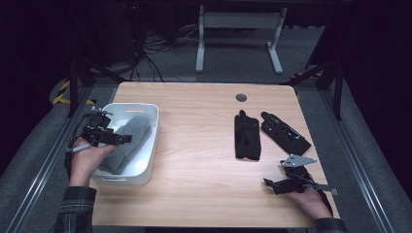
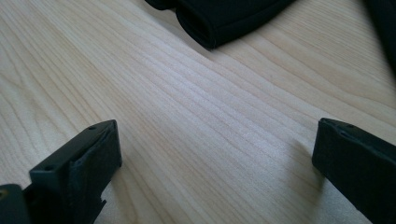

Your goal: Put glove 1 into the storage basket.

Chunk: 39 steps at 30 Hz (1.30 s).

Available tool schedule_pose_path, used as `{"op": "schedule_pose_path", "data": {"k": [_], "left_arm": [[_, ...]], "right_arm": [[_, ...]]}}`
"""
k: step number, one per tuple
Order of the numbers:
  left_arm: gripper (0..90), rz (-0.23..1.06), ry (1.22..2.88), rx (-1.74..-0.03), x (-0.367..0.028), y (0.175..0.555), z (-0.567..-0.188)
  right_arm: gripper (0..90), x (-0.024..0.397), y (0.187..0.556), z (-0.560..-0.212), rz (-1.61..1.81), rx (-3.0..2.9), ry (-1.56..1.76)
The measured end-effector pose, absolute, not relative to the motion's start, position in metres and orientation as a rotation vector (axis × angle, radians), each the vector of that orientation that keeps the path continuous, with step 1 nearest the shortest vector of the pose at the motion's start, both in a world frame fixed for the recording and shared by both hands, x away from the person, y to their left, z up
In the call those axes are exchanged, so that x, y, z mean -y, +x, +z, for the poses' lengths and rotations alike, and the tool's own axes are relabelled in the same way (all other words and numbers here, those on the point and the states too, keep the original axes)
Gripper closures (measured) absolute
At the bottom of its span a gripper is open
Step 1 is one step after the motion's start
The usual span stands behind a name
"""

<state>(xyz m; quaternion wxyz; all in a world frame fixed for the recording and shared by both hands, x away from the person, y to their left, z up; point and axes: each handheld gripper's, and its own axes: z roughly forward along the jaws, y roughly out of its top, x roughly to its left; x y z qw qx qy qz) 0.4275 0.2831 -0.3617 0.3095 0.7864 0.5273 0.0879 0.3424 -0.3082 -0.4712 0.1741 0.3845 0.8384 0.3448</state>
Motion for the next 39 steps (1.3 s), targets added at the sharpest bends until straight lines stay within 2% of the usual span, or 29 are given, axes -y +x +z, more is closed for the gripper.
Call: {"op": "schedule_pose_path", "data": {"k": [8, 16, 28, 39], "left_arm": [[16.6, 0.227, 2.07, -1.231, -0.249, 0.411, -0.346], [16.2, 0.181, 2.102, -1.084, -0.206, 0.402, -0.349], [14.9, 0.167, 2.151, -0.938, -0.152, 0.392, -0.37], [14.3, 0.136, 2.196, -0.863, -0.119, 0.382, -0.402]], "right_arm": [[1.6, 0.308, 0.342, -0.471, 0.978, -2.377, 1.09], [1.7, 0.308, 0.342, -0.471, 0.978, -2.377, 1.09], [1.7, 0.308, 0.342, -0.471, 0.978, -2.378, 1.09], [1.6, 0.308, 0.342, -0.471, 0.976, -2.379, 1.09]]}}
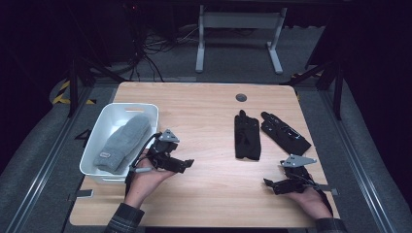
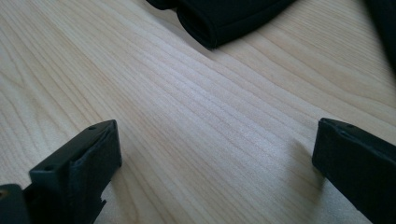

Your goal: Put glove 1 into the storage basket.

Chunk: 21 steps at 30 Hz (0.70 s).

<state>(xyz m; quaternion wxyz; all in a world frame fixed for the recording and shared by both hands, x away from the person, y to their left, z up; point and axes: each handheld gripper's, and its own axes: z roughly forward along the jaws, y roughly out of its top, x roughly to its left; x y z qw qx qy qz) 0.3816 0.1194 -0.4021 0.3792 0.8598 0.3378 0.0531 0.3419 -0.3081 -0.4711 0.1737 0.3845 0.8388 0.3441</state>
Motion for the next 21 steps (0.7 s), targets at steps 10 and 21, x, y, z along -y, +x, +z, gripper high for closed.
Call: {"op": "schedule_pose_path", "data": {"k": [10, 21], "left_arm": [[14.4, 0.144, 2.234, -0.806, -0.1, 0.373, -0.426], [10.4, 0.197, 2.351, -0.763, -0.086, 0.373, -0.459]], "right_arm": [[0.8, 0.308, 0.342, -0.471, 0.971, -2.38, 1.084], [1.3, 0.308, 0.342, -0.471, 0.975, -2.38, 1.087]]}}
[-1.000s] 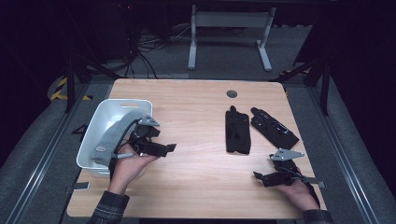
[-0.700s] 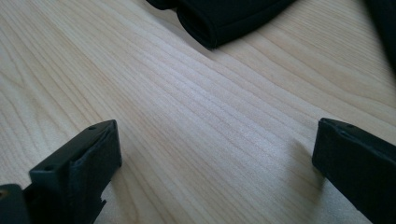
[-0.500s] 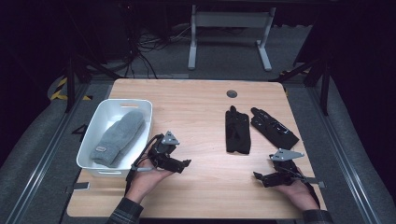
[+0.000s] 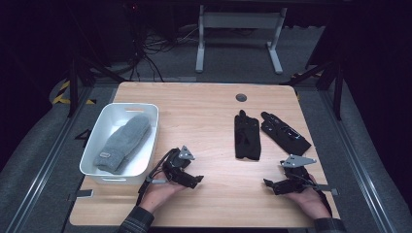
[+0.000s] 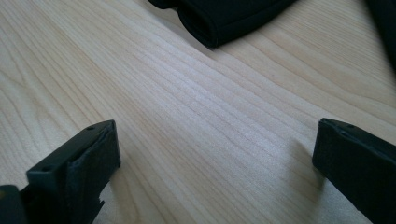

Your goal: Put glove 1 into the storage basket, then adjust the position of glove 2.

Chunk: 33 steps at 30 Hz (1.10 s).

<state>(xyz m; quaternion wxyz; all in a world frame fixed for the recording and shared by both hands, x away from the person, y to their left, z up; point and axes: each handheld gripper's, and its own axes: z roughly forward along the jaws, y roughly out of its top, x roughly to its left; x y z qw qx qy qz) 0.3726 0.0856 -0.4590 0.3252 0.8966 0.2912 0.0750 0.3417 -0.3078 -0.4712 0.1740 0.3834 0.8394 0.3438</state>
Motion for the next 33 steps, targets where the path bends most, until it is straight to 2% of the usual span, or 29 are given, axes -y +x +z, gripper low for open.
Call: {"op": "schedule_pose_path", "data": {"k": [2, 5, 9, 13, 14, 18, 19, 20, 24, 27, 33], "left_arm": [[9.5, 0.208, 2.372, -0.755, -0.085, 0.373, -0.463], [6.4, 0.21, 2.372, -0.74, -0.086, 0.373, -0.468], [1.5, 0.226, 2.365, -0.707, -0.089, 0.372, -0.472], [0.2, 0.236, 2.308, -0.664, -0.095, 0.371, -0.478], [0.4, 0.236, 2.308, -0.664, -0.095, 0.371, -0.478], [0.5, 0.232, 2.312, -0.648, -0.096, 0.371, -0.478], [0.6, 0.232, 2.312, -0.647, -0.096, 0.371, -0.478], [0.6, 0.233, 2.312, -0.647, -0.096, 0.371, -0.478], [0.5, 0.232, 2.311, -0.647, -0.096, 0.371, -0.478], [0.8, 0.231, 2.311, -0.645, -0.096, 0.371, -0.478], [0.8, 0.231, 2.311, -0.645, -0.096, 0.371, -0.478]], "right_arm": [[4.6, 0.308, 0.342, -0.47, 0.973, -2.384, 1.086], [14.6, 0.309, 0.341, -0.466, 0.967, -2.397, 1.081], [20.6, 0.31, 0.34, -0.46, 0.982, -2.384, 1.092], [31.4, 0.314, 0.343, -0.455, 0.991, -2.366, 1.101], [31.4, 0.314, 0.343, -0.455, 0.991, -2.366, 1.101], [49.0, 0.319, 0.346, -0.448, 1.006, -2.373, 1.09], [59.7, 0.321, 0.347, -0.446, 1.011, -2.371, 1.089], [59.7, 0.321, 0.347, -0.446, 1.011, -2.371, 1.089], [83.0, 0.325, 0.351, -0.439, 1.011, -2.346, 1.091], [89.5, 0.326, 0.355, -0.434, 1.022, -2.327, 1.097], [89.9, 0.323, 0.367, -0.429, 1.043, -2.316, 1.101]]}}
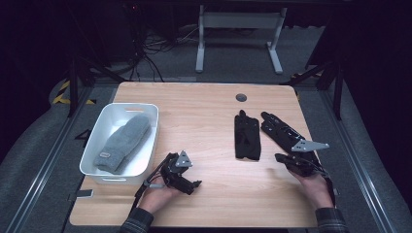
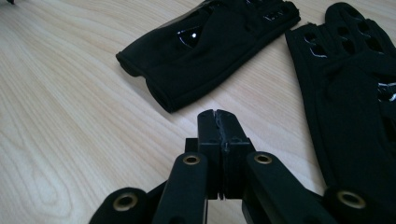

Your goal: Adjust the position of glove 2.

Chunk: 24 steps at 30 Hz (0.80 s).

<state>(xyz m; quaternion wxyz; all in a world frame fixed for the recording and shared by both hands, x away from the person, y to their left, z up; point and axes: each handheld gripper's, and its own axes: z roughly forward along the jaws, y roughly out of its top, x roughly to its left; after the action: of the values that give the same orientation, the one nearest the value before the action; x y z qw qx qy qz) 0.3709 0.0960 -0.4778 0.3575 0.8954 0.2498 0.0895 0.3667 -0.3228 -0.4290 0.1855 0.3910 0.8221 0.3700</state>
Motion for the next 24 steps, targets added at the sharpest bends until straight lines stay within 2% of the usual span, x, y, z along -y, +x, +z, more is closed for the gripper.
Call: {"op": "schedule_pose_path", "data": {"k": [9, 18, 24], "left_arm": [[0.1, 0.23, 2.31, -0.652, -0.096, 0.371, -0.478], [0.1, 0.23, 2.311, -0.652, -0.096, 0.371, -0.478], [0.1, 0.23, 2.31, -0.652, -0.096, 0.371, -0.478]], "right_arm": [[90.0, 0.315, 0.388, -0.426, 1.024, -2.31, 1.093], [90.0, 0.349, 0.416, -0.428, 0.983, -2.22, 1.214], [90.0, 0.37, 0.419, -0.431, 0.923, -2.177, 1.276]]}}
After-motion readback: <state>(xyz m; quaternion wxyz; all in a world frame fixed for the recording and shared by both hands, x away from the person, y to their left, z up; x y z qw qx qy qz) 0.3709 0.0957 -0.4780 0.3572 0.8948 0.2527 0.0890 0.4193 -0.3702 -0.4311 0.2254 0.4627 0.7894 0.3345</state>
